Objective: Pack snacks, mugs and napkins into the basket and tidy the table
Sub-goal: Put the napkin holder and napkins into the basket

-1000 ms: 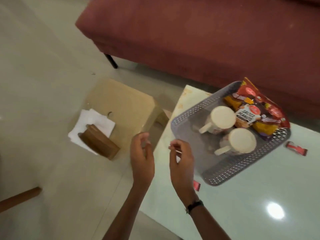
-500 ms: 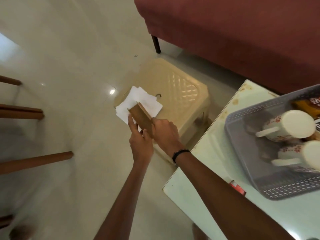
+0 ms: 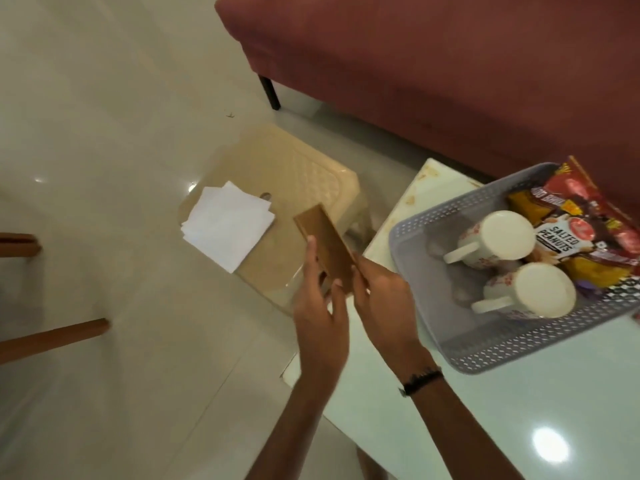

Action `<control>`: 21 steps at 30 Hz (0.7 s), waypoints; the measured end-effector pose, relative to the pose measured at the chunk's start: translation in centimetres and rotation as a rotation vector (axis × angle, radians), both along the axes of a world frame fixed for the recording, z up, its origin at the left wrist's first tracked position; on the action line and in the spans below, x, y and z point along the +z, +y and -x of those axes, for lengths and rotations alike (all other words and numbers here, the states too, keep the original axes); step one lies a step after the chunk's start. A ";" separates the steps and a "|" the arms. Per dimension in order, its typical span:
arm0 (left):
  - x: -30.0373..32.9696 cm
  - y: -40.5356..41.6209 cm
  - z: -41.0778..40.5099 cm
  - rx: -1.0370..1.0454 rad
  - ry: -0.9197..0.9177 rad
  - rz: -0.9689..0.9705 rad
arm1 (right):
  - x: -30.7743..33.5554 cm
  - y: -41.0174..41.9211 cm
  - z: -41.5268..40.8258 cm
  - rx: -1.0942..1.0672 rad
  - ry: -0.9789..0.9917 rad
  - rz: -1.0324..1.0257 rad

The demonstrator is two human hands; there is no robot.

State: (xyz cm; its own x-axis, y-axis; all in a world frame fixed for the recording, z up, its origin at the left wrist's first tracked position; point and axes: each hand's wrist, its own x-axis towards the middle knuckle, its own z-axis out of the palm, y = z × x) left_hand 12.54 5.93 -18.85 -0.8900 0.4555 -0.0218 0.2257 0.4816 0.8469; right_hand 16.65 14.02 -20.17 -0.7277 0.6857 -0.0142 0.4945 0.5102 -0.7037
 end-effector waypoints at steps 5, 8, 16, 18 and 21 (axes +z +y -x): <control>0.2 4.6 -6.9 -0.223 -0.147 -0.093 | -0.1 4.6 -8.8 -0.155 -0.051 -0.160; -1.1 6.5 -9.0 -0.299 -0.113 -0.023 | -1.0 6.1 -11.8 -0.228 -0.113 -0.100; -6.1 7.6 -9.9 -0.319 0.151 0.333 | -5.7 6.4 -13.0 -0.323 -0.225 0.196; -6.5 7.6 -9.6 -0.343 0.202 0.375 | -6.0 6.5 -13.1 -0.331 -0.240 0.214; -6.2 7.4 -9.3 -0.360 0.166 0.344 | -5.2 6.6 -13.2 -0.296 -0.288 0.185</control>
State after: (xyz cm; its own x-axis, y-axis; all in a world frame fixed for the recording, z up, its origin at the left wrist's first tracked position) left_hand 21.84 13.34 -25.05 -0.6825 0.7246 -0.0961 0.5457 0.5926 0.5924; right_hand 29.84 20.63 -25.37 -0.4496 0.8304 -0.3290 0.7889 0.1964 -0.5822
